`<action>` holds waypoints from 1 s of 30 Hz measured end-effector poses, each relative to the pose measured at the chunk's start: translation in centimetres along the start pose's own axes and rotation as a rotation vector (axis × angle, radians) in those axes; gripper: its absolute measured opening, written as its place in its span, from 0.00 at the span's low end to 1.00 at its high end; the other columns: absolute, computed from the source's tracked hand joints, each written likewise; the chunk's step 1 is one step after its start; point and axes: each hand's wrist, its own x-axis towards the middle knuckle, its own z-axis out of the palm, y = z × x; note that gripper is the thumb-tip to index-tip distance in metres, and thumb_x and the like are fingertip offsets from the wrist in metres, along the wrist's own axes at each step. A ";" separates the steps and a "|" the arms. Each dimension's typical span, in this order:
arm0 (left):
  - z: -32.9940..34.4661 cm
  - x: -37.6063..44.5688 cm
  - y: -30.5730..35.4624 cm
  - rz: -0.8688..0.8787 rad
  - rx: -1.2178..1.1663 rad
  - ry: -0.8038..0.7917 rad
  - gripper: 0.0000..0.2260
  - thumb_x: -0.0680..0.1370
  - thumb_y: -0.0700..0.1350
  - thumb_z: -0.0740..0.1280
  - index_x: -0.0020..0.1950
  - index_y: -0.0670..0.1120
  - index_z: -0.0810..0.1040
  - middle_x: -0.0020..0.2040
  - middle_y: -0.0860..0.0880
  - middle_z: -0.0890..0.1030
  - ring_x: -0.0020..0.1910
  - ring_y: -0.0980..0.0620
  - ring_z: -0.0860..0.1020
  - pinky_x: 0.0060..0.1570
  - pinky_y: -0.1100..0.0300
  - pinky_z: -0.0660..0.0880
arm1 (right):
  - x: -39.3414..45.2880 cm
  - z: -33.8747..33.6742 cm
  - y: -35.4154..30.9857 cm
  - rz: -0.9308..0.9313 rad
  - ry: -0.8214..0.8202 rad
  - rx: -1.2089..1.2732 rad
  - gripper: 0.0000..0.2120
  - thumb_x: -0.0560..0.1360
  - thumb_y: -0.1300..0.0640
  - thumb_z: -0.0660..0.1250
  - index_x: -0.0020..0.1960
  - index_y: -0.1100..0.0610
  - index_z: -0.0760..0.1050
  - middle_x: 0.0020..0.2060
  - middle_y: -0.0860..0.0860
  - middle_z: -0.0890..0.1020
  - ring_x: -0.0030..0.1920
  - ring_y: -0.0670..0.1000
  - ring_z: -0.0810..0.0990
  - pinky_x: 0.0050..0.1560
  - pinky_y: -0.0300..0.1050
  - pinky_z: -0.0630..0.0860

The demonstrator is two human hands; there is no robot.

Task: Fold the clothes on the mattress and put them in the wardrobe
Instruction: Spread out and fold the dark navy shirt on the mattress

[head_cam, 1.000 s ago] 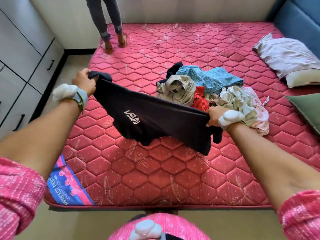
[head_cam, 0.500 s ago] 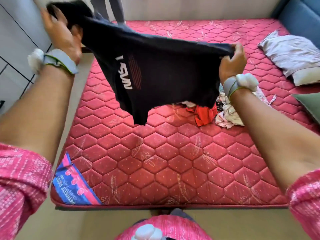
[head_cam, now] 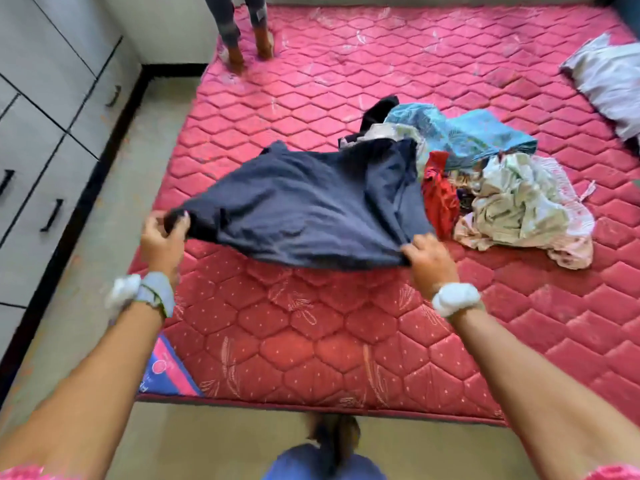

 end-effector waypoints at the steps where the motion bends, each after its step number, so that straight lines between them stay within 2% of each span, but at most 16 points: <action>1: 0.6 -0.7 -3.7 -0.046 0.077 -0.040 0.10 0.77 0.36 0.68 0.44 0.50 0.71 0.41 0.48 0.75 0.37 0.65 0.74 0.40 0.74 0.68 | -1.7 2.7 0.1 0.011 -0.104 -0.010 0.11 0.66 0.59 0.56 0.35 0.59 0.76 0.33 0.58 0.75 0.35 0.61 0.77 0.30 0.49 0.75; 2: 1.0 -1.4 -6.9 -0.097 0.137 -0.071 0.12 0.76 0.33 0.67 0.44 0.50 0.70 0.41 0.45 0.76 0.39 0.61 0.75 0.39 0.75 0.68 | -3.3 5.2 0.1 0.015 -0.180 -0.023 0.10 0.65 0.59 0.56 0.33 0.59 0.76 0.32 0.57 0.75 0.33 0.60 0.77 0.27 0.49 0.75; 4: 1.4 -2.5 -12.2 -0.184 0.266 -0.103 0.11 0.76 0.30 0.66 0.48 0.45 0.71 0.46 0.38 0.77 0.39 0.60 0.77 0.40 0.72 0.70 | -6.0 9.0 0.1 0.032 -0.299 -0.035 0.06 0.63 0.61 0.59 0.31 0.58 0.74 0.32 0.57 0.74 0.30 0.60 0.76 0.23 0.48 0.74; 5: 2.0 -2.9 -15.2 -0.198 0.346 -0.108 0.10 0.76 0.29 0.65 0.52 0.41 0.71 0.47 0.35 0.77 0.41 0.56 0.80 0.45 0.65 0.73 | -7.3 11.5 0.3 0.043 -0.345 -0.045 0.06 0.62 0.61 0.58 0.31 0.58 0.73 0.31 0.56 0.74 0.28 0.59 0.76 0.22 0.47 0.72; 6: 2.3 -3.3 -17.0 -0.219 0.420 -0.104 0.11 0.75 0.28 0.63 0.56 0.37 0.71 0.49 0.32 0.76 0.46 0.46 0.80 0.51 0.55 0.73 | -8.5 13.3 0.4 0.046 -0.381 -0.051 0.08 0.63 0.60 0.56 0.30 0.58 0.73 0.30 0.56 0.74 0.27 0.59 0.76 0.21 0.46 0.71; 8: 2.8 -4.3 -19.4 -0.223 0.544 -0.108 0.16 0.74 0.27 0.59 0.62 0.34 0.69 0.54 0.30 0.75 0.52 0.34 0.76 0.57 0.45 0.67 | -10.7 16.0 0.8 0.082 -0.414 -0.044 0.12 0.65 0.59 0.51 0.32 0.59 0.73 0.31 0.57 0.74 0.28 0.60 0.76 0.22 0.47 0.72; 11: 2.5 -5.2 -21.8 -0.043 0.669 -0.122 0.17 0.76 0.36 0.58 0.64 0.36 0.69 0.56 0.30 0.75 0.54 0.33 0.73 0.56 0.46 0.66 | -12.3 17.7 1.3 0.180 -0.367 -0.015 0.14 0.67 0.59 0.50 0.38 0.61 0.73 0.37 0.60 0.73 0.33 0.62 0.76 0.28 0.54 0.73; 13: 2.0 -5.5 -22.9 0.113 0.807 -0.163 0.15 0.78 0.43 0.65 0.63 0.42 0.73 0.53 0.32 0.74 0.51 0.32 0.73 0.55 0.43 0.69 | -12.3 17.0 1.4 0.221 -0.291 -0.101 0.10 0.67 0.59 0.54 0.40 0.58 0.73 0.37 0.58 0.73 0.33 0.61 0.74 0.29 0.51 0.71; 15: 1.2 -5.8 -23.7 0.209 0.978 -0.130 0.13 0.76 0.48 0.69 0.59 0.45 0.78 0.47 0.32 0.72 0.46 0.31 0.74 0.48 0.40 0.74 | -12.2 15.8 1.5 0.214 -0.194 -0.216 0.05 0.66 0.59 0.60 0.40 0.55 0.74 0.38 0.56 0.74 0.35 0.59 0.73 0.34 0.50 0.67; 16: 0.7 -6.1 -23.9 0.219 1.031 -0.073 0.14 0.75 0.51 0.68 0.56 0.45 0.80 0.45 0.32 0.71 0.45 0.31 0.73 0.45 0.40 0.74 | -12.4 15.5 1.5 0.191 -0.148 -0.238 0.04 0.67 0.59 0.62 0.41 0.54 0.74 0.38 0.55 0.75 0.37 0.58 0.73 0.36 0.50 0.65; 18: 0.2 -6.9 -24.5 0.149 1.077 0.054 0.18 0.72 0.54 0.64 0.53 0.44 0.80 0.47 0.31 0.70 0.48 0.30 0.71 0.46 0.39 0.73 | -13.7 15.7 1.2 0.102 -0.142 -0.235 0.04 0.68 0.58 0.60 0.41 0.52 0.74 0.37 0.54 0.74 0.38 0.58 0.73 0.37 0.51 0.65; 21: 0.7 -9.2 -25.9 -0.019 1.055 0.136 0.15 0.69 0.47 0.64 0.52 0.42 0.77 0.57 0.30 0.66 0.55 0.28 0.67 0.52 0.35 0.68 | -17.0 17.2 0.2 -0.036 -0.292 -0.154 0.10 0.64 0.58 0.55 0.39 0.51 0.73 0.34 0.51 0.74 0.35 0.57 0.76 0.33 0.51 0.70; 23: 2.1 -10.8 -26.5 -0.039 1.097 0.138 0.18 0.65 0.45 0.61 0.53 0.46 0.76 0.62 0.34 0.64 0.59 0.31 0.64 0.58 0.31 0.62 | -18.0 17.8 0.0 0.004 -0.403 -0.029 0.12 0.60 0.57 0.52 0.38 0.49 0.72 0.33 0.47 0.73 0.35 0.55 0.77 0.34 0.50 0.70; 25: 4.6 -11.9 -26.7 0.107 1.145 0.035 0.19 0.63 0.46 0.61 0.54 0.49 0.77 0.64 0.36 0.65 0.62 0.33 0.64 0.61 0.31 0.58 | -18.2 18.0 0.0 0.095 -0.451 0.113 0.14 0.58 0.56 0.51 0.40 0.47 0.70 0.33 0.46 0.74 0.35 0.53 0.78 0.39 0.49 0.66; 28: 10.5 -14.1 -25.6 0.483 1.052 -0.334 0.19 0.66 0.51 0.60 0.55 0.49 0.79 0.60 0.39 0.72 0.57 0.35 0.71 0.55 0.39 0.69 | -16.9 17.8 -0.2 0.335 -0.324 0.296 0.18 0.60 0.57 0.51 0.44 0.49 0.73 0.37 0.47 0.78 0.37 0.57 0.79 0.40 0.51 0.72; 30: 15.1 -16.5 -23.9 0.609 0.923 -0.616 0.18 0.69 0.54 0.61 0.56 0.51 0.76 0.57 0.45 0.74 0.54 0.41 0.74 0.51 0.46 0.75 | -15.3 17.3 -0.1 0.557 -0.196 0.248 0.15 0.65 0.60 0.56 0.46 0.52 0.77 0.42 0.52 0.79 0.42 0.60 0.78 0.42 0.54 0.74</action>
